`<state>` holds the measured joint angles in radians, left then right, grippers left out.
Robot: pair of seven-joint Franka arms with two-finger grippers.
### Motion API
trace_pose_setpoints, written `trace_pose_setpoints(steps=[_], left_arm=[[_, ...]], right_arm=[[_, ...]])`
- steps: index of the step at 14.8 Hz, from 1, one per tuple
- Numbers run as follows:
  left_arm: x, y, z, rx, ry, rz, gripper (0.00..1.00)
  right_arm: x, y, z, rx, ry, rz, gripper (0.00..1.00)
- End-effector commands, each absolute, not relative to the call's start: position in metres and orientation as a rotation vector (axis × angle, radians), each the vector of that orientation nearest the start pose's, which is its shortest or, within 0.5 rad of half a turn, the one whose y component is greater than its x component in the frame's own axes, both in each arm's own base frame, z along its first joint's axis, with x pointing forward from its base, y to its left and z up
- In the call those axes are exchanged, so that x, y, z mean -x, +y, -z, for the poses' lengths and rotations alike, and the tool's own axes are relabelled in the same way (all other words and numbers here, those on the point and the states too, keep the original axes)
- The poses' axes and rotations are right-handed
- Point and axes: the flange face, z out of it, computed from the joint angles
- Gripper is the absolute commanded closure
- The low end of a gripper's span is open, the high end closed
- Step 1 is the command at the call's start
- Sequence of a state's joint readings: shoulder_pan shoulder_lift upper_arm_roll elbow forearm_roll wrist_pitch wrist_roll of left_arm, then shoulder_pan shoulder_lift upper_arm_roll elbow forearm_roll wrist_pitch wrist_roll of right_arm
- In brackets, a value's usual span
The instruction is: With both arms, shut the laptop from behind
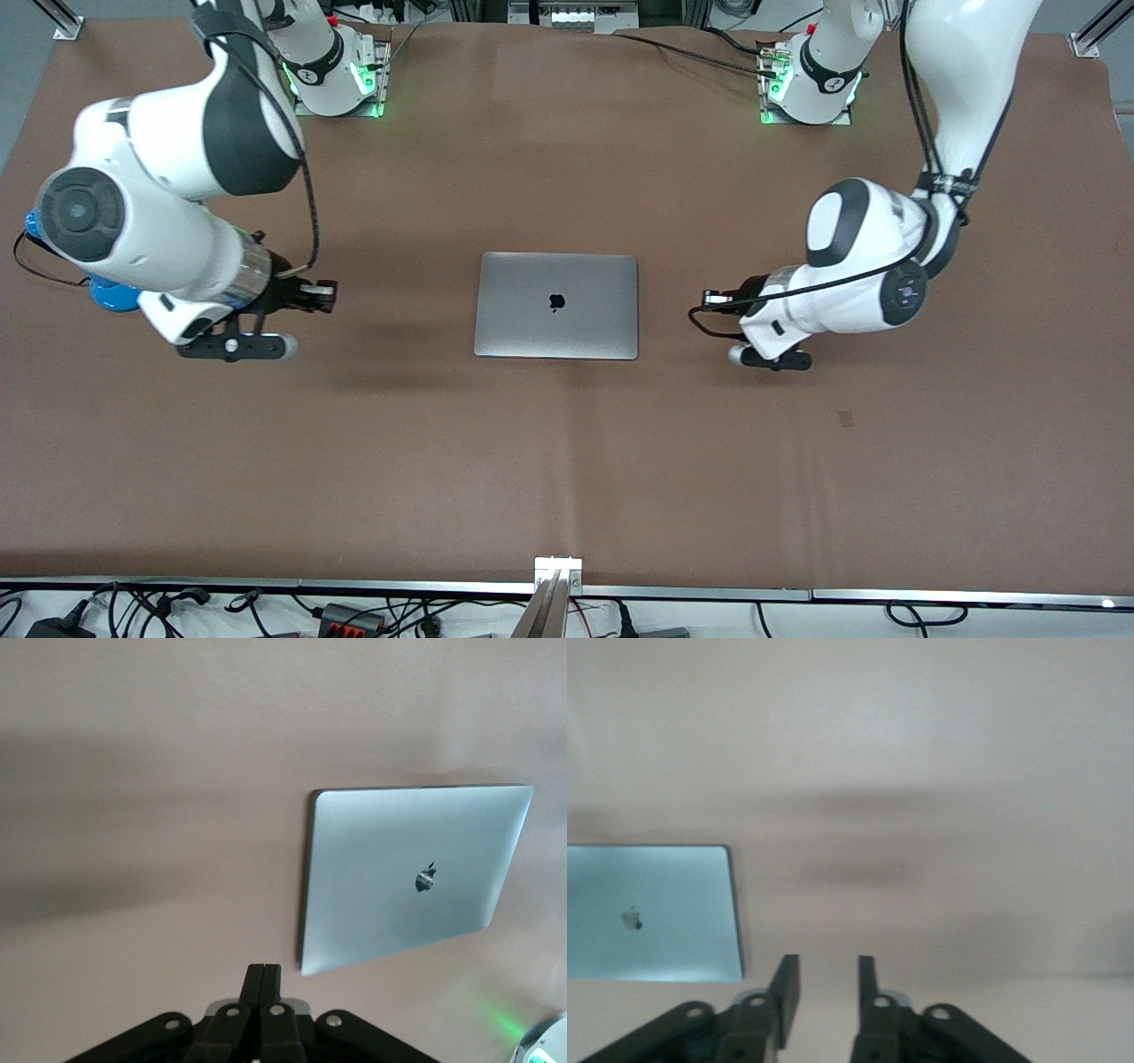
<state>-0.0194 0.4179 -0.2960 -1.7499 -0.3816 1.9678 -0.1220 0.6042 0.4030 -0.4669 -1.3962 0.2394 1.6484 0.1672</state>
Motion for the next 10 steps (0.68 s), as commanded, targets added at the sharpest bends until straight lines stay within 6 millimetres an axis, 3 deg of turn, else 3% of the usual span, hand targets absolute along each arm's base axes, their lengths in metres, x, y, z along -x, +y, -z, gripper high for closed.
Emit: trace_pose_setpoints(steps=[1,4,6,7,10], left_arm=[[-0.597,-0.176,-0.388,3.475,0.102,-0.472,0.99],[-0.589,-0.146,-0.452,3.469,0.087,-0.415,0.96],[-0.584,-0.114,-0.500,3.431,0.070,-0.386,0.95],[-0.583,-0.106,-0.521,3.403,0.088,-0.402,0.92],[-0.581,-0.080,-0.569,3.365,0.054,-0.405,0.88]], right_arm=[[-0.645,0.143,-0.515,3.116,0.079,-0.130,0.00],[-0.648,0.114,-0.530,3.118,0.148,-0.083,0.00],[-0.650,0.096,-0.545,3.119,0.135,-0.037,0.00],[-0.653,0.079,-0.550,3.121,0.119,-0.018,0.00],[-0.657,0.052,-0.567,3.067,0.098,0.038,0.00]])
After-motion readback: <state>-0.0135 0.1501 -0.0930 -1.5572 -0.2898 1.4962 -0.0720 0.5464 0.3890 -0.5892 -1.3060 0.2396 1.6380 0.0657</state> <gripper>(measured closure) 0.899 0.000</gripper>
